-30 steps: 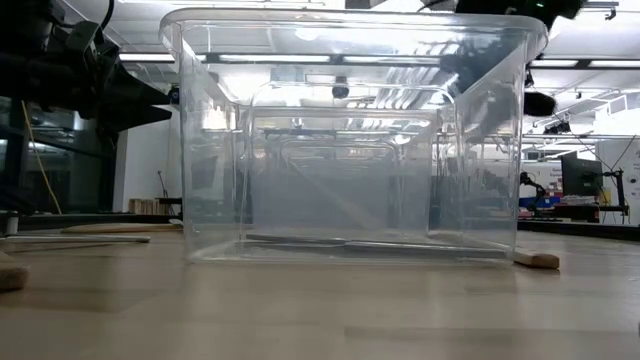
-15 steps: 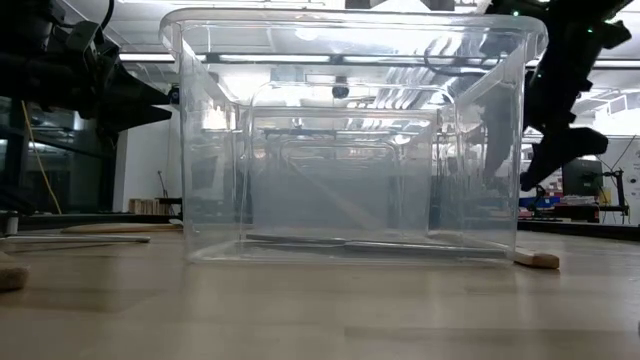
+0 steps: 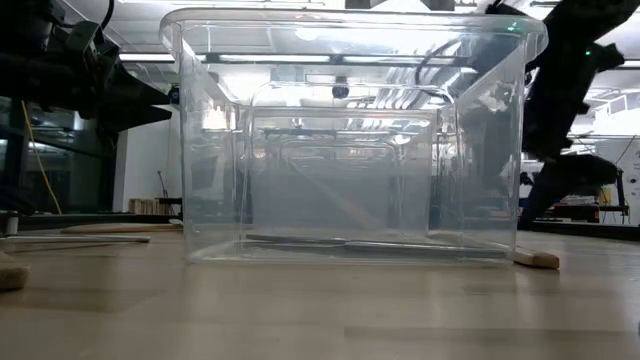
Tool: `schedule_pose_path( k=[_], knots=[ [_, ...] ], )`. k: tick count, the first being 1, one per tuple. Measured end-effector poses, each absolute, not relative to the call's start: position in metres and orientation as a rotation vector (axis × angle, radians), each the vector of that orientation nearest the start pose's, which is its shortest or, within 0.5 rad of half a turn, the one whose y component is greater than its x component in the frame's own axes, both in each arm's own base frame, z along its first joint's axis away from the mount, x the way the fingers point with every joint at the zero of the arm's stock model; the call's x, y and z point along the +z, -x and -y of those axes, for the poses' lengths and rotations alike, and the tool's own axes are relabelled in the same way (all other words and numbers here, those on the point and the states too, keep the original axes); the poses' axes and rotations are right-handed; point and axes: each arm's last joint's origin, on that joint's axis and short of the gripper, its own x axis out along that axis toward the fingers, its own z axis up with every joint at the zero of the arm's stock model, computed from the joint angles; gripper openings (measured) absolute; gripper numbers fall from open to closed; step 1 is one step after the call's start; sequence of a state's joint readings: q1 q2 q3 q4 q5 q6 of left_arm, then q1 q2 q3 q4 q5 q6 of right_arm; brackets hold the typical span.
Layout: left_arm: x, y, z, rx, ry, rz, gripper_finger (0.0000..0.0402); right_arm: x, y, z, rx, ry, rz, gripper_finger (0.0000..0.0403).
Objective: Pick & Place Kitchen Items
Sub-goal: Put the brown spatula into the middle transparent bin
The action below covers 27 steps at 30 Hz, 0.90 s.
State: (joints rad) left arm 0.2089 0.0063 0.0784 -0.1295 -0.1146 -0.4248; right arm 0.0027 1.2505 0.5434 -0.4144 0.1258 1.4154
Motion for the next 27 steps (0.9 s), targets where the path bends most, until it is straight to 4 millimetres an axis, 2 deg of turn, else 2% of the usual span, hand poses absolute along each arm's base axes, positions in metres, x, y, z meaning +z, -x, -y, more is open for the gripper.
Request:
schedule_pose_path(
  k=[7,18,27],
  knots=[
    [0.177,-0.090,-0.022,0.331,0.424,0.012,0.0143,0.139,-0.223,-0.004,-0.820,-1.278,-0.822,0.0310],
    [0.177,-0.090,-0.022,0.331,0.424,0.013,0.0143,0.131,-0.227,-0.005,-0.885,-1.300,-0.831,0.0310],
    [0.177,-0.090,-0.022,0.331,0.424,0.013,0.0143,0.135,-0.230,-0.005,-0.898,-1.250,-0.864,0.0310]
  ],
)
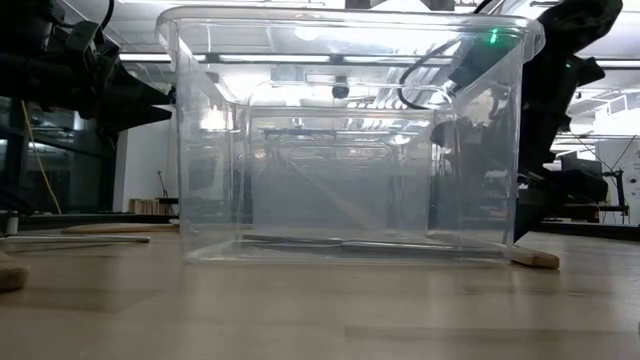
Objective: Pick & Place Kitchen Items
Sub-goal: Put the brown spatula into the middle transparent bin
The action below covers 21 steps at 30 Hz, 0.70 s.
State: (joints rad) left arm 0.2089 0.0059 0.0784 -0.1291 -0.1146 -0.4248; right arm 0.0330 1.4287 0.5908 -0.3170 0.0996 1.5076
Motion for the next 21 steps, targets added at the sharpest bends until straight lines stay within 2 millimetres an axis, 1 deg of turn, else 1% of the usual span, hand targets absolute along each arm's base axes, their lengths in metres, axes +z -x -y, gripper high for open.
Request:
schedule_pose_path(
  k=[7,10,15,21],
  knots=[
    [0.1772,-0.0897,-0.0224,0.331,0.424,0.013,0.0143,0.1406,-0.2287,-0.0032,-0.964,-1.157,-0.916,0.0310],
    [0.1772,-0.0897,-0.0224,0.331,0.424,0.013,0.0143,0.1420,-0.2314,-0.0028,-0.966,-1.139,-0.903,0.0310],
    [0.1772,-0.0897,-0.0224,0.331,0.424,0.013,0.0143,0.1360,-0.2366,-0.0057,-0.926,-1.105,-0.923,0.0310],
    [0.1772,-0.0897,-0.0224,0.331,0.424,0.012,0.0143,0.1350,-0.2362,-0.0106,-0.871,-0.950,-0.956,0.0310]
  ],
)
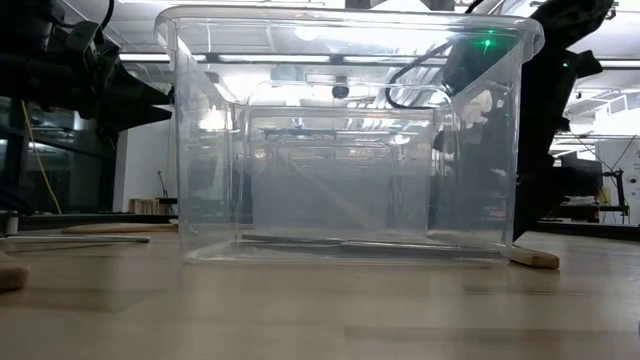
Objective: Pick & Place Kitchen Items
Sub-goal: Put the brown spatula into the middle transparent bin
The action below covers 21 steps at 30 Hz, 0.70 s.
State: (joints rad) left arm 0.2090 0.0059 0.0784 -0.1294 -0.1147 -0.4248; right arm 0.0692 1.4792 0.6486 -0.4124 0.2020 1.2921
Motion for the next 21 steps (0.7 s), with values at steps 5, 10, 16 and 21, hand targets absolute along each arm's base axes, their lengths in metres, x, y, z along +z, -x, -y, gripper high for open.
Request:
schedule_pose_path(
  k=[5,10,16,21],
  knots=[
    [0.1772,-0.0897,-0.0224,0.331,0.424,0.013,0.0143,0.1357,-0.2369,-0.0118,-0.798,-0.745,-0.969,0.0310],
    [0.1772,-0.0897,-0.0224,0.331,0.424,0.013,0.0143,0.1372,-0.2391,-0.0107,-0.705,-0.515,-0.987,0.0310],
    [0.1772,-0.0897,-0.0224,0.331,0.424,0.013,0.0143,0.1388,-0.2421,-0.0111,-0.510,-0.178,-1.048,0.0310],
    [0.1772,-0.0897,-0.0224,0.331,0.424,0.013,0.0143,0.1397,-0.2453,-0.0103,-0.347,-0.027,-1.076,0.0310]
  ],
)
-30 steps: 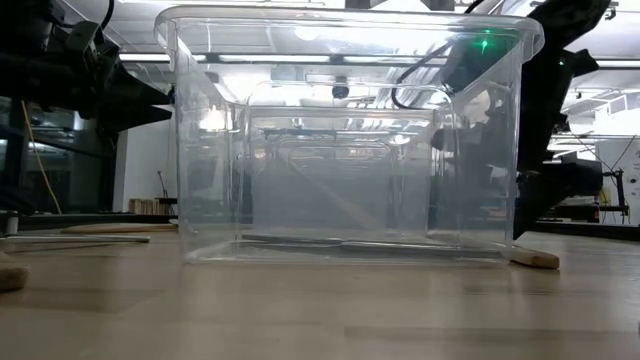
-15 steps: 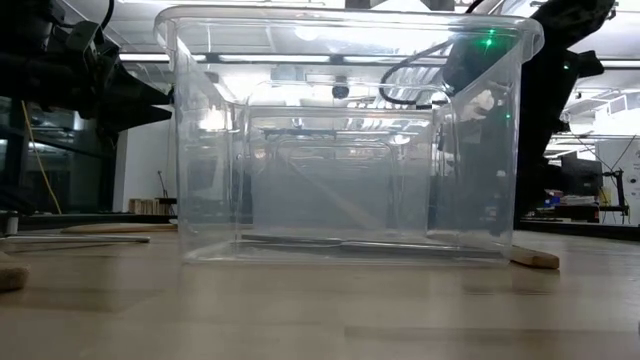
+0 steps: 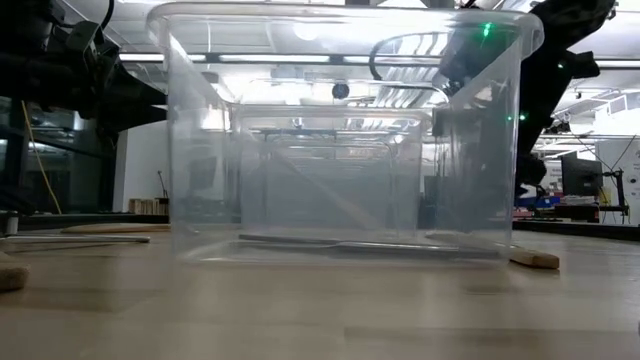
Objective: Pick & Place Kitchen Items
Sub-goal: Put the brown spatula into the middle transparent bin
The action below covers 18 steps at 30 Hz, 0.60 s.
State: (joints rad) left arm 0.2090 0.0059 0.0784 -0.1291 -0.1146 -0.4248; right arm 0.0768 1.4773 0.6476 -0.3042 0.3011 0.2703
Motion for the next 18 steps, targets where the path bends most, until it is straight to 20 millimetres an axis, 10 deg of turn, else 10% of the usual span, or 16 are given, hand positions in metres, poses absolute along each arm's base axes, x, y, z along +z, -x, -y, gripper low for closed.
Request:
schedule_pose_path(
  k=[18],
  knots=[
    [0.177,-0.090,-0.022,0.331,0.424,0.012,0.0143,0.137,-0.243,0.001,-0.054,-0.185,-1.152,0.0310]
  ],
)
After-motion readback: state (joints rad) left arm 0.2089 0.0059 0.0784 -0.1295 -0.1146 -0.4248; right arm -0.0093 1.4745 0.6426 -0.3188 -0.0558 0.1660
